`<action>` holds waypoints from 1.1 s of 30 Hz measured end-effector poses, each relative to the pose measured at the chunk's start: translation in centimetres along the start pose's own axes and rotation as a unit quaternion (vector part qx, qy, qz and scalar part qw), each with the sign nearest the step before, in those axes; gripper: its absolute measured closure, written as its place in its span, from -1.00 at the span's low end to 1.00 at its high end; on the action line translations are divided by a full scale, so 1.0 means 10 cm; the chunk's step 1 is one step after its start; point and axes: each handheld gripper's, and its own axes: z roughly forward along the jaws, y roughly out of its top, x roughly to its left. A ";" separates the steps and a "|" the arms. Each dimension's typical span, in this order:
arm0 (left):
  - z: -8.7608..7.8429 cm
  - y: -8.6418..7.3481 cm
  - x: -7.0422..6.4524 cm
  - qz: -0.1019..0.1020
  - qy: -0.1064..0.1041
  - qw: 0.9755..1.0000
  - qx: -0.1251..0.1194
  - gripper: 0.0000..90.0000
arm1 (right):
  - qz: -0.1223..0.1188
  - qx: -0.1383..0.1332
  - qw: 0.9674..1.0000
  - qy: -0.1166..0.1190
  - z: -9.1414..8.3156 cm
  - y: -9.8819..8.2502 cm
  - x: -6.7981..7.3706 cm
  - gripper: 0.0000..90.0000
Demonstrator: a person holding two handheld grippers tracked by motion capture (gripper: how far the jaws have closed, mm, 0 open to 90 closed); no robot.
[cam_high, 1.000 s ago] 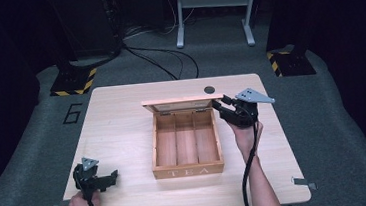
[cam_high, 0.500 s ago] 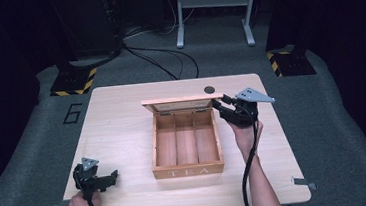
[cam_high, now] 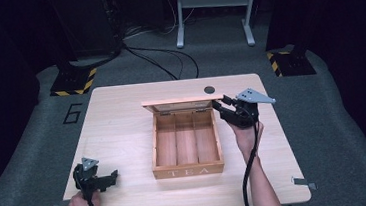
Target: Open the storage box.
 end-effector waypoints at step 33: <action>0.00 0.00 0.00 -0.002 -0.001 1.000 0.002 -0.99 | 0.004 0.009 1.000 0.017 -0.28 -0.42 0.16 0.25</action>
